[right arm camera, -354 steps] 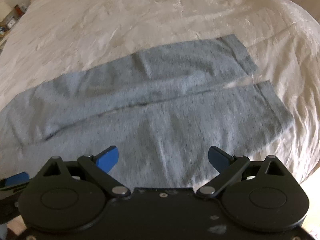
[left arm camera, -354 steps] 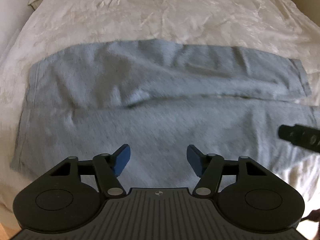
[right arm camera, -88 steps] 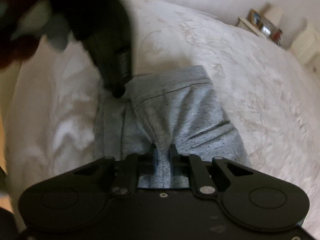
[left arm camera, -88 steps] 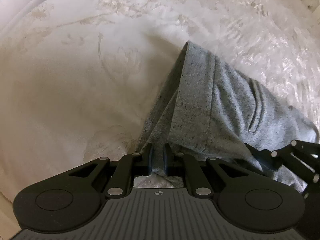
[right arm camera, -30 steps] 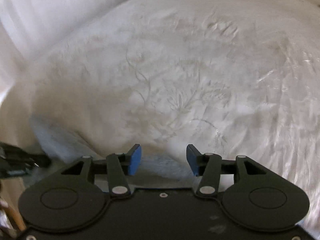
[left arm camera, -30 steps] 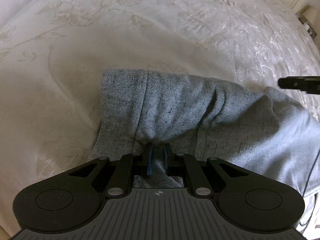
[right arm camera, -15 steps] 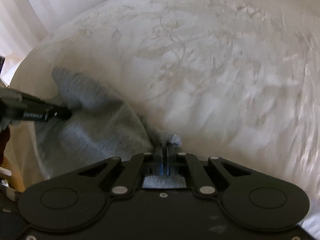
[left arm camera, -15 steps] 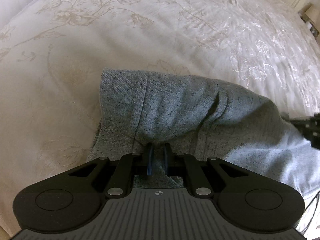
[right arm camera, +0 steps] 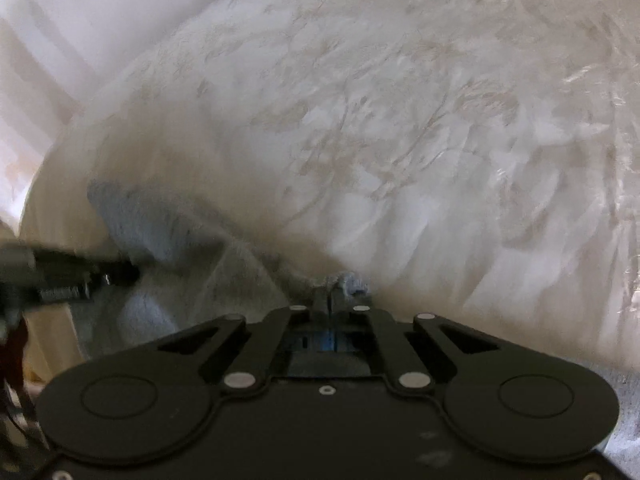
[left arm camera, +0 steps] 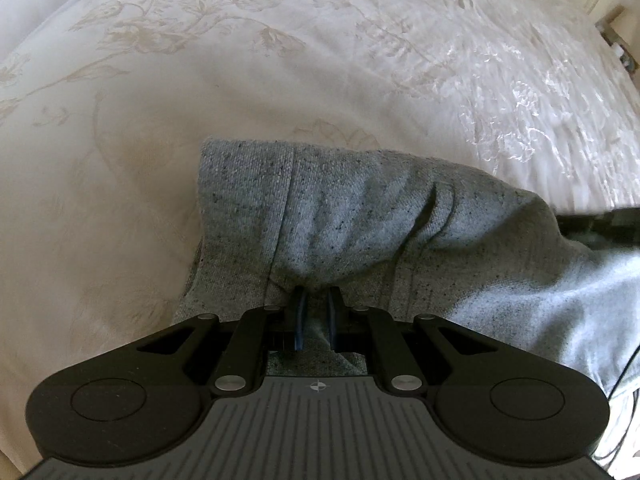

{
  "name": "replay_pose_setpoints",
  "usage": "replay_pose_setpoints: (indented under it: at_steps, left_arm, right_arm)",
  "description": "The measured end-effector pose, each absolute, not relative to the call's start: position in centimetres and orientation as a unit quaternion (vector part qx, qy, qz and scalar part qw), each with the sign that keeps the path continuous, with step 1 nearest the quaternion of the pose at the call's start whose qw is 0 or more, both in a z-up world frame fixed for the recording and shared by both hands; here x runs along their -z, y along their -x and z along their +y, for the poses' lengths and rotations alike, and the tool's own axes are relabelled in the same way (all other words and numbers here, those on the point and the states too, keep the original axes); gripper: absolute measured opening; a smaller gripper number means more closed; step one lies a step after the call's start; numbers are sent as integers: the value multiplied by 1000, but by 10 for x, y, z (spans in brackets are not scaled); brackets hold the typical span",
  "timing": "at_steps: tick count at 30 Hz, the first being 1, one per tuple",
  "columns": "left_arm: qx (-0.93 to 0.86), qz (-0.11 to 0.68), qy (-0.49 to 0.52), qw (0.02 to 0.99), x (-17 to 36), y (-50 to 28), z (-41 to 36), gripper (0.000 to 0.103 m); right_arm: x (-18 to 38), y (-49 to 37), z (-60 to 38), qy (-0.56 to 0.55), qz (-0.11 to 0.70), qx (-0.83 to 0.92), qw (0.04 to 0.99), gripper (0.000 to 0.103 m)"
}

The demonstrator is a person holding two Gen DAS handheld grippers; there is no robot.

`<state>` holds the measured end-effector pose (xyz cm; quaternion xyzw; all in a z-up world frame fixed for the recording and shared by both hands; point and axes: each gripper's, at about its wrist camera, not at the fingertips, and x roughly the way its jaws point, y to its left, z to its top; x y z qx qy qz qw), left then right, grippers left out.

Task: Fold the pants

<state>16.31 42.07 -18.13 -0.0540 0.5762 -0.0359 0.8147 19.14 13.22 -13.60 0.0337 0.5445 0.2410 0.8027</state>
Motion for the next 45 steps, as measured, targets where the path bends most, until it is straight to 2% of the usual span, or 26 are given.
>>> replay_pose_setpoints:
  at_steps: [6,10,14,17,20,24,25,26,27,29,30,34,40,42,43,44,45]
  left_arm:
    - [54,575,53,815,175,-157,427,11]
    - [63,586,45,806,169,-160,429,11]
    - [52,587,15,808,141,-171,417,11]
    - [83,544,15,835,116,-187,397,11]
    - [112,529,-1,841,117,-207,371,12]
    - [60,589,5,806,161,-216,379,12]
    - [39,610,27,791,175,-213,392,10]
    - [25,623,72,778,190,-206,412,5]
    - [29,616,109,780,194,-199,426,3]
    - [45,610,141,778,194,-194,440,3]
    - [48,613,131,778,192,-195,439,3]
    - [49,614,64,785,177,-199,414,3]
    - [83,571,39,816,129,-199,379,5]
    - [97,557,36,824,115,-200,363,5]
    - [101,554,38,825,109,-202,354,5]
    - [102,552,41,826,106,-203,347,5]
    - [103,551,46,827,104,-207,337,6]
  right_arm:
    - [92,-246,85,-120,456,-122,874,1]
    - [96,-274,74,-128,464,-116,869,3]
    - [100,-267,86,-101,480,-158,857,21]
    - [103,-245,102,-57,485,-181,854,24]
    - [104,-220,109,-43,479,-188,856,24]
    - [103,-188,118,-26,479,-192,856,24]
    - [104,-183,116,-30,481,-191,855,27]
    - [105,-179,112,-35,484,-190,854,35]
    - [106,-176,107,-35,486,-185,853,39]
    - [109,-174,96,-26,486,-174,856,41]
    - [112,-177,88,-19,489,-166,856,42]
    - [122,-194,57,-5,508,-165,845,56]
    - [141,-202,12,22,538,-186,822,60]
    - [147,-201,0,15,547,-198,813,60]
    - [150,-201,-6,-1,552,-209,807,54]
    - [152,-201,-11,-20,556,-219,801,27]
    - [154,-201,-15,-38,556,-233,797,9]
